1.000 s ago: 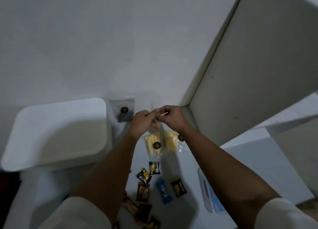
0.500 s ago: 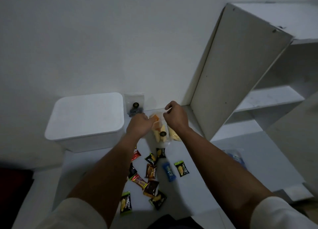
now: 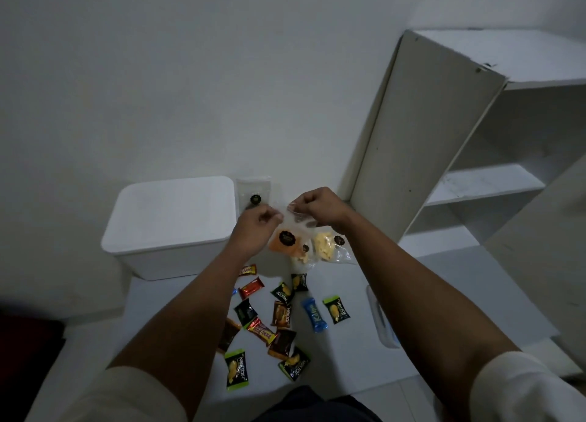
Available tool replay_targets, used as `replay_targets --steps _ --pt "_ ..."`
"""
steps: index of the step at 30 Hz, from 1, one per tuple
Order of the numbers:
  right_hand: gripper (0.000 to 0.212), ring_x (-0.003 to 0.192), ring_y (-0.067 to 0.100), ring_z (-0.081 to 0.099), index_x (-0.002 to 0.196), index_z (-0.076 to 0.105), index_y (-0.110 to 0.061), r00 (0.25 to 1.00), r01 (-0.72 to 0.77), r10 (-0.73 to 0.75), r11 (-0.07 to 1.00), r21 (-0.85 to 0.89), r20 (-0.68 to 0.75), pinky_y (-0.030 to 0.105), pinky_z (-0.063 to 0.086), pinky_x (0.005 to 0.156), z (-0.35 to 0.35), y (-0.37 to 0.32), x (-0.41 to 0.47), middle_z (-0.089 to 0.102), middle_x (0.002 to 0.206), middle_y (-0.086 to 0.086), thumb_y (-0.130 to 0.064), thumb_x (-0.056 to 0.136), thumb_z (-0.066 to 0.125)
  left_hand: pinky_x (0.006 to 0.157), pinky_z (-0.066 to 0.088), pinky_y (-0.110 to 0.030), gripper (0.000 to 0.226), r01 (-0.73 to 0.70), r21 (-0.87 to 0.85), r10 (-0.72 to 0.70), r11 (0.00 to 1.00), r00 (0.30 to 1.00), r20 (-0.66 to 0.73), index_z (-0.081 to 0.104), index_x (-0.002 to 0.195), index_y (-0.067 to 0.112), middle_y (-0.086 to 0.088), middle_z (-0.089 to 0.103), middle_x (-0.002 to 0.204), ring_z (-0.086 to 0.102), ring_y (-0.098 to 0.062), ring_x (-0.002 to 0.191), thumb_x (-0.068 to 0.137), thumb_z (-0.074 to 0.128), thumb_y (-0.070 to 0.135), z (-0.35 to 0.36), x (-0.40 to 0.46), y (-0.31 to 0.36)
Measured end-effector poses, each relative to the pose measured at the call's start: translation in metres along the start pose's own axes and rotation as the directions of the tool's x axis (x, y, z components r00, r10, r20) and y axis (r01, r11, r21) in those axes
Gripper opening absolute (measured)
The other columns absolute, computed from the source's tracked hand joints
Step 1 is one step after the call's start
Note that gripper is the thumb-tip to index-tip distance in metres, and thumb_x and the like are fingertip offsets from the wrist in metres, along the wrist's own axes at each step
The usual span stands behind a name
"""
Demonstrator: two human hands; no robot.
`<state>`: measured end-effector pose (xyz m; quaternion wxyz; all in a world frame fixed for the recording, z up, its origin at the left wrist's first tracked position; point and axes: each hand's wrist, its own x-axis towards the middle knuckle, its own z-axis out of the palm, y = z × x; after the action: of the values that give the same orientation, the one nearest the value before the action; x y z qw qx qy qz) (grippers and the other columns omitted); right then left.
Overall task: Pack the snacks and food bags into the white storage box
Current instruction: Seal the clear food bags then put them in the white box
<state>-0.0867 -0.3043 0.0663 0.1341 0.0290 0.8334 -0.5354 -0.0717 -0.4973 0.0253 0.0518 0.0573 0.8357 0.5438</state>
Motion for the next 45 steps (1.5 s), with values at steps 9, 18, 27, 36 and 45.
replay_targets --steps 9,18,27,36,45 --pt "0.019 0.085 0.015 0.073 0.097 0.076 -0.008 0.992 0.119 -0.12 0.993 0.024 0.028 0.039 0.056 0.082 -0.003 0.008 -0.01 0.077 0.096 0.012 -0.026 0.092 0.076 0.075 0.047 -0.025 0.018 0.0 -0.029 -0.001 1.0 0.999 -0.035 0.07 0.094 0.007 -0.004 0.075 0.085 0.066 -0.009 0.076 0.101 0.057 0.018 -0.008 0.002 -0.004" --pt "0.01 0.083 0.015 0.073 0.09 0.077 -0.014 0.991 0.101 -0.096 0.994 -0.043 0.091 0.044 0.058 0.086 -0.003 0.007 -0.003 0.078 0.092 0.012 -0.024 0.091 0.076 0.077 0.052 -0.027 0.019 -0.041 -0.036 0.041 0.998 0.999 -0.007 0.061 0.096 0.009 -0.003 0.074 0.082 0.066 -0.007 0.074 0.105 0.048 0.019 -0.012 0.006 0.001" --pt "0.012 0.078 0.014 0.072 0.092 0.075 -0.009 0.986 0.142 -0.134 0.987 -0.081 0.098 0.041 0.06 0.085 -0.001 0.003 0.005 0.076 0.082 0.005 -0.02 0.093 0.074 0.075 0.05 -0.024 0.019 -0.06 -0.042 0.062 0.997 0.996 0.06 0.062 0.09 0.01 -0.006 0.075 0.083 0.067 -0.01 0.075 0.103 0.052 0.017 -0.007 0.009 0.014" --pt "0.008 0.074 0.013 0.07 0.089 0.075 -0.013 0.988 0.15 -0.15 0.989 0.017 0.021 0.031 0.056 0.073 -0.008 0.003 -0.001 0.074 0.079 0.004 -0.02 0.093 0.075 0.074 0.049 -0.026 0.023 -0.064 -0.004 0.065 0.998 0.998 0.022 0.06 0.091 0.007 -0.008 0.074 0.084 0.063 -0.008 0.072 0.106 0.046 0.017 -0.007 0.015 0.02" --pt "0.01 0.08 0.016 0.072 0.088 0.071 -0.013 0.987 0.147 -0.151 0.986 0.074 0.048 0.032 0.055 0.076 -0.014 0.001 -0.007 0.073 0.082 0.004 -0.019 0.095 0.071 0.067 0.053 -0.017 0.023 -0.012 -0.202 0.015 0.979 1.0 0.013 0.064 0.089 -0.003 -0.011 0.066 0.077 0.063 -0.011 0.068 0.103 0.051 0.011 -0.002 0.014 0.033"
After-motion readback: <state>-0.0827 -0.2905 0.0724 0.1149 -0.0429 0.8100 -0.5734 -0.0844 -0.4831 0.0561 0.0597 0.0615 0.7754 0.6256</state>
